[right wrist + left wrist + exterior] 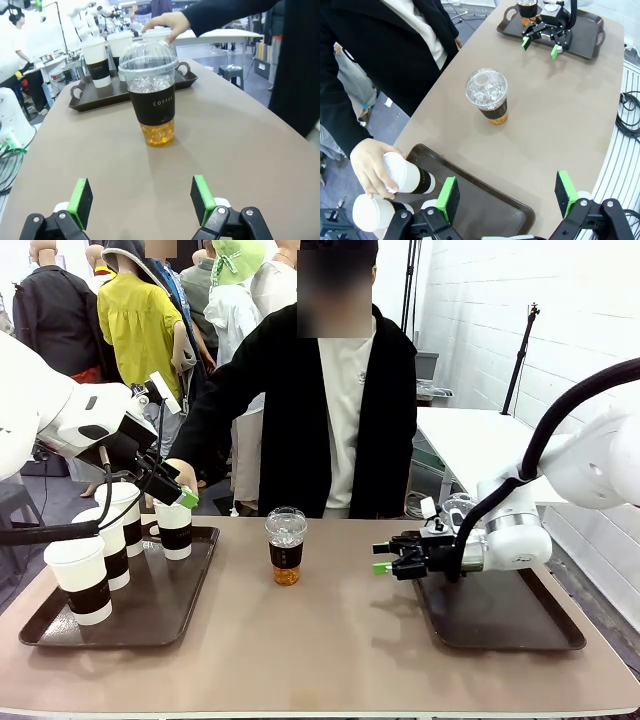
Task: Distribute the coffee onto the tray.
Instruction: Pick up another iced Americano from the middle of the table and place it on the right Handle tray.
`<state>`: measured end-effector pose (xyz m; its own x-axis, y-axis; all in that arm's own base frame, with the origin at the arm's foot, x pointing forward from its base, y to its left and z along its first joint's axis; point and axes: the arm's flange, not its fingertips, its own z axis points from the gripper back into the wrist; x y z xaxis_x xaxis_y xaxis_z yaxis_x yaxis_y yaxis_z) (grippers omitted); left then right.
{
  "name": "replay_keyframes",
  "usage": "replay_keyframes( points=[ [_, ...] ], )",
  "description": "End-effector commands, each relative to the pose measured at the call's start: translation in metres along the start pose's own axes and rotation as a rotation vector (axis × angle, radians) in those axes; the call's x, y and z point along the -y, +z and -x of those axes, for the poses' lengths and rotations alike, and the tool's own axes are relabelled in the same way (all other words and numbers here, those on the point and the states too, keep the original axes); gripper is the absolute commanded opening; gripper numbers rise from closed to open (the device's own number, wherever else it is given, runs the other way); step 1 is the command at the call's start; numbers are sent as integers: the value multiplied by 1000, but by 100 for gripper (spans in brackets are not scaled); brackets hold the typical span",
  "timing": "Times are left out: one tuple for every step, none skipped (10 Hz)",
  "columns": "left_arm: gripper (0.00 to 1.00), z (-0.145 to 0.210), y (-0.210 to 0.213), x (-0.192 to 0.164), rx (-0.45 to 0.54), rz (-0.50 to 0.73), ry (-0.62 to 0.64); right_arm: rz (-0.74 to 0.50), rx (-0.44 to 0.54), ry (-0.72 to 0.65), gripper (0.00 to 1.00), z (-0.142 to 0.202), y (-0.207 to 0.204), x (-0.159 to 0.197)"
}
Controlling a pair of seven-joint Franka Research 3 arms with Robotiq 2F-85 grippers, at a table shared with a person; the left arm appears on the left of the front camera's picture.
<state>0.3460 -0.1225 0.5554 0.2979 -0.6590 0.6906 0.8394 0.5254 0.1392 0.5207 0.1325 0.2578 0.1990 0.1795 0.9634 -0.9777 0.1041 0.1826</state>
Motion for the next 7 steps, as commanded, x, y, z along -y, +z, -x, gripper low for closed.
replay_keyframes(
  points=[
    [100, 0, 0, -1, -4, 4, 8, 12, 3, -23, 100, -10, -21, 9],
    [100, 0, 0, -1, -4, 4, 8, 6, 6, -21, 100, -12, -32, 14],
    [100, 0, 0, -1, -4, 4, 8, 8, 9, -8, 100, -16, -42, 19],
    [100, 0, 0, -1, -4, 4, 8, -14, 7, -1, 100, -19, -53, 26],
    [100, 0, 0, -1, -4, 4, 8, -21, -12, 29, 100, -22, -61, 32],
    [100, 0, 0, -1, -4, 4, 8, -33, -24, 42, 100, -23, -69, 37],
    [100, 0, 0, -1, -4, 4, 8, -43, -28, 49, 100, -24, -76, 43]
  ],
)
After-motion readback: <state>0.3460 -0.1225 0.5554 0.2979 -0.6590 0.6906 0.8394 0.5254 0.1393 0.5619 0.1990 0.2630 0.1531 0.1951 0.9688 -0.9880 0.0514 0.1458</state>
